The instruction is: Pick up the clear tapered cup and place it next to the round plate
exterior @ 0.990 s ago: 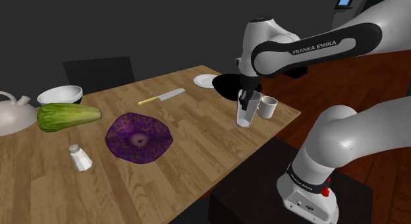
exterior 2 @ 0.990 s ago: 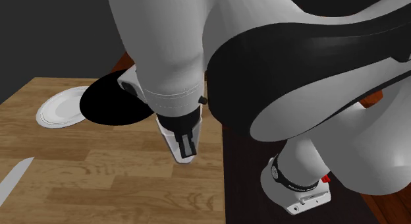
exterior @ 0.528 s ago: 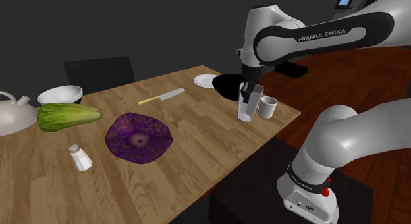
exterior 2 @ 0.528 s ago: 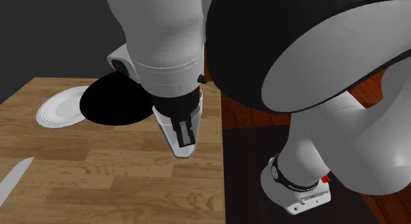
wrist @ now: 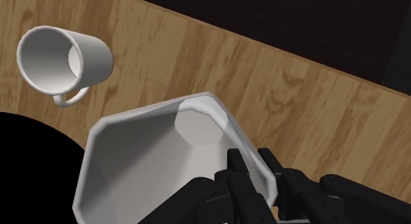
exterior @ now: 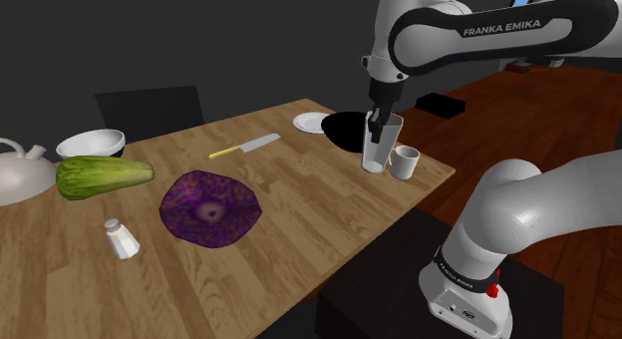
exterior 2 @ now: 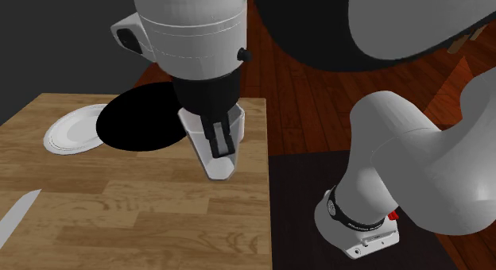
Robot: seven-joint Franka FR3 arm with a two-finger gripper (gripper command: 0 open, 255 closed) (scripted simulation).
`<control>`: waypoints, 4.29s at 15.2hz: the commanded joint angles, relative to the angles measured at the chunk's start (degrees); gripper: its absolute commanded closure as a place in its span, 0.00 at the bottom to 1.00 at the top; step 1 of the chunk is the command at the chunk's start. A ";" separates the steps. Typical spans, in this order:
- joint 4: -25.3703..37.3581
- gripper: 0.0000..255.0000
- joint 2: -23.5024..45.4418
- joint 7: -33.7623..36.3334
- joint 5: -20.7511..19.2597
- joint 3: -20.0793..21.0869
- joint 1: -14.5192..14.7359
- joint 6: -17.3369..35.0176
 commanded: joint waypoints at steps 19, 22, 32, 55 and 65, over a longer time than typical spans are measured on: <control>16.77 1.00 2.33 -1.20 0.49 0.47 0.02 -14.40; 19.25 1.00 2.97 -1.37 0.51 0.51 0.00 -16.23; 27.28 1.00 23.26 -1.91 -0.17 -1.00 -0.50 -3.85; 78.02 1.00 76.10 -4.93 1.84 -2.45 -2.20 -1.48; 71.20 1.00 76.66 -4.32 1.70 -2.43 -2.20 5.87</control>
